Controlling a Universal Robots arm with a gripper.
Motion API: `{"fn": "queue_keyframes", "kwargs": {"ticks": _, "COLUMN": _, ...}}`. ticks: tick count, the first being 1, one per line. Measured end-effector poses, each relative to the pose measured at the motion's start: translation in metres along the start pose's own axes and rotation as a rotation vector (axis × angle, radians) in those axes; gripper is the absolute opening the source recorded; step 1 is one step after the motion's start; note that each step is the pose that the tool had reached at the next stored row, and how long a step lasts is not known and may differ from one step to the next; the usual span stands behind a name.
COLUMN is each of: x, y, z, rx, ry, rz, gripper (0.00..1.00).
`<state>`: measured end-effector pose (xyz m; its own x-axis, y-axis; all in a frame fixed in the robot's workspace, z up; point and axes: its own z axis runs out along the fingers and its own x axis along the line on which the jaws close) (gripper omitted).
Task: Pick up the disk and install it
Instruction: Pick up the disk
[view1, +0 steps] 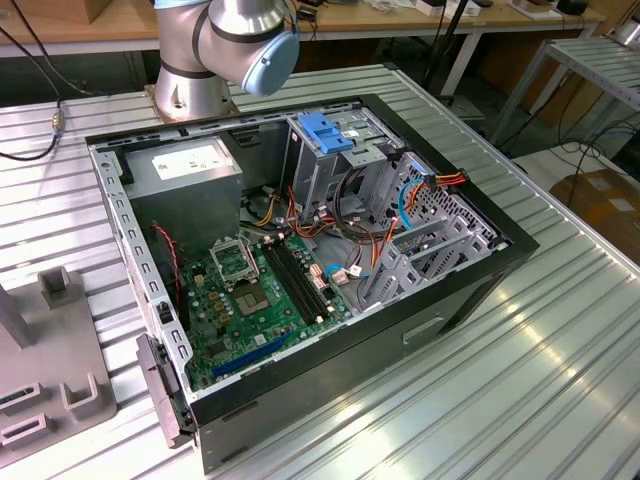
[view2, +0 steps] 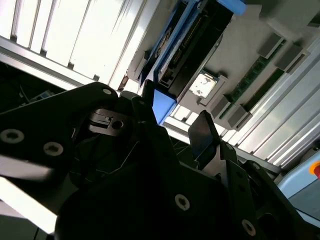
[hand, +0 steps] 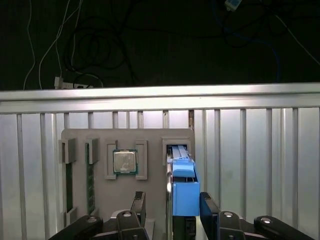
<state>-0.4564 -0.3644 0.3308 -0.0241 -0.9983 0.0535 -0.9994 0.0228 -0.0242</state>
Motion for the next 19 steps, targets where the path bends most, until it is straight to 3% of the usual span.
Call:
{"fn": "queue_keyframes", "kwargs": {"ticks": 1, "x": -0.0008, "y": 0.0005, "z": 0.0008, "rx": -0.0001, "ry": 0.0001, "rz": 0.000, "gripper": 0.55}}
{"fn": "queue_keyframes", "kwargs": {"ticks": 3, "x": -0.0057, "y": 0.0054, "z": 0.0193, "rx": -0.0002, "ry": 0.0001, "rz": 0.000, "gripper": 0.55}}
{"fn": "queue_keyframes", "kwargs": {"ticks": 6, "x": -0.0061, "y": 0.0070, "z": 0.0272, "rx": -0.0001, "ry": -0.0007, "rz": 0.000, "gripper": 0.55}}
{"fn": "queue_keyframes", "kwargs": {"ticks": 14, "x": -0.0063, "y": 0.0072, "z": 0.0290, "rx": -0.0002, "ry": -0.0017, "rz": 0.000, "gripper": 0.55}}
{"fn": "queue_keyframes", "kwargs": {"ticks": 17, "x": -0.0063, "y": 0.0072, "z": 0.0291, "rx": -0.0002, "ry": -0.0017, "rz": 0.000, "gripper": 0.47}}
{"fn": "queue_keyframes", "kwargs": {"ticks": 18, "x": -0.0063, "y": 0.0072, "z": 0.0291, "rx": -0.0002, "ry": -0.0018, "rz": 0.000, "gripper": 0.40}}
{"fn": "queue_keyframes", "kwargs": {"ticks": 19, "x": -0.0063, "y": 0.0072, "z": 0.0292, "rx": -0.0001, "ry": -0.0018, "rz": 0.000, "gripper": 0.40}}
